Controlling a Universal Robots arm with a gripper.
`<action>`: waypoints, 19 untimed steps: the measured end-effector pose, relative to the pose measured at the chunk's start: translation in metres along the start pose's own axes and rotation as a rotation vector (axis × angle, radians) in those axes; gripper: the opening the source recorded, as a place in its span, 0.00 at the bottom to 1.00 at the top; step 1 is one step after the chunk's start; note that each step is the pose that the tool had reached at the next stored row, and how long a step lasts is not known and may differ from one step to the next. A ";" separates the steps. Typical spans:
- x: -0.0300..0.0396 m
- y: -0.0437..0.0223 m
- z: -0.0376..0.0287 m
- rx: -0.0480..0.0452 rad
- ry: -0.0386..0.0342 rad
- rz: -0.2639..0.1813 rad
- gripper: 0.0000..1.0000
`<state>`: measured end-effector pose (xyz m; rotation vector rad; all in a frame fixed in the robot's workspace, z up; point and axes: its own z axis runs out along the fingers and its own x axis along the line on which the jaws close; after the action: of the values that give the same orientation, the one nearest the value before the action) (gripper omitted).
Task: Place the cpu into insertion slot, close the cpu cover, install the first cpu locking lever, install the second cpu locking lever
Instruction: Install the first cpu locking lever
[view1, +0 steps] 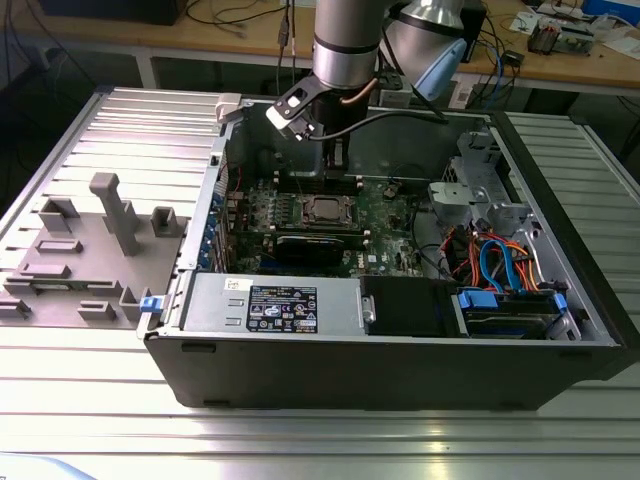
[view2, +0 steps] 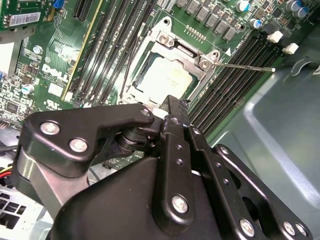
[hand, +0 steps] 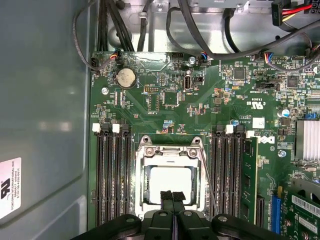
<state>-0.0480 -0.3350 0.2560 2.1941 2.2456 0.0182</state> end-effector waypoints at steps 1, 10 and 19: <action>0.0000 0.0000 0.0000 0.0000 0.0000 0.000 0.11; 0.0000 0.0000 0.0000 0.0001 0.0001 -0.012 0.11; 0.0000 0.0000 0.0000 0.0001 0.0001 -0.012 0.11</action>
<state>-0.0480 -0.3350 0.2560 2.1802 2.2593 0.0181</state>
